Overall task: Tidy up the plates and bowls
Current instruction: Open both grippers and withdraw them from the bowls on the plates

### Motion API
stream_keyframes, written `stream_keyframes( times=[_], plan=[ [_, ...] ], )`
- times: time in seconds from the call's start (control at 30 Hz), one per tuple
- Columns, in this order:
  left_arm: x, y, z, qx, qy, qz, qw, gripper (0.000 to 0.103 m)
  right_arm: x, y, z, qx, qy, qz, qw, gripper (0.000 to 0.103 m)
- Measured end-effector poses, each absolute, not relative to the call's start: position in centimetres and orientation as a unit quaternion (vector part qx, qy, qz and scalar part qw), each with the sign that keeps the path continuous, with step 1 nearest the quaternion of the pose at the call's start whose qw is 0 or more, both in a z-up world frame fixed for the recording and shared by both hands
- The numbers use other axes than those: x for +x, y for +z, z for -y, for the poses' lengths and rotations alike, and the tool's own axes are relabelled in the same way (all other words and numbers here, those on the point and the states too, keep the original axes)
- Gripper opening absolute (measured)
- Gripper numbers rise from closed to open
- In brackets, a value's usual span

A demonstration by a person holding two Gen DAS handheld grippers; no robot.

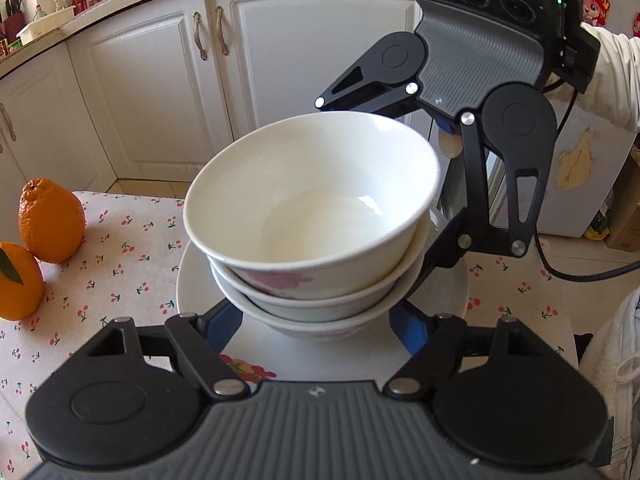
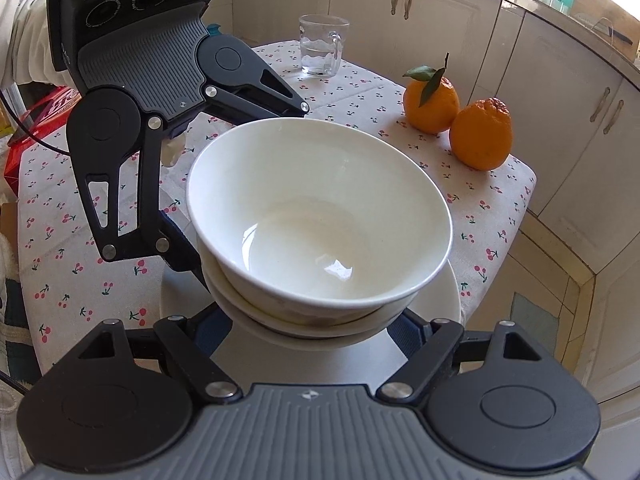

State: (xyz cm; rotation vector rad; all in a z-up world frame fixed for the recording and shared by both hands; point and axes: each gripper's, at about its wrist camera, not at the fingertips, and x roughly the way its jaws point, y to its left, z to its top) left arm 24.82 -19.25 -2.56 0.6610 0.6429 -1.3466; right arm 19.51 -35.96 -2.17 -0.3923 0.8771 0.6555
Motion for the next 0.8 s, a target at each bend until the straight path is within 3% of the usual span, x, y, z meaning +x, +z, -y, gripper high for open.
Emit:
stream_keyframes(
  times=[0.07, 0.2, 0.43, 0.6, 0.8],
  plan=[
    [24.5, -2.4, 19.0, 0.295, -0.596, -0.277, 0.693, 0.083, 19.4, -2.1, 35.9, -0.184, 0.304, -0.413, 0.838, 0.088],
    [23.8, -1.4, 17.5, 0.271, -0.575, -0.267, 0.725, 0.091, 18.7, -1.1, 36.2, -0.162, 0.284, -0.401, 0.855, 0.100],
    [19.1, 0.5, 13.1, 0.235, -0.490, -0.208, 0.813, 0.103, 14.4, 0.5, 35.5, -0.121, 0.204, -0.393, 0.888, 0.102],
    [14.9, 2.0, 11.1, 0.173, -0.391, -0.186, 0.884, 0.103, 10.5, 2.1, 33.9, -0.065, 0.070, -0.376, 0.922, 0.103],
    [12.4, 3.3, 9.9, 0.099, -0.273, -0.242, 0.926, 0.102, 6.8, 2.6, 31.2, 0.000, -0.076, -0.358, 0.931, 0.103]
  ],
)
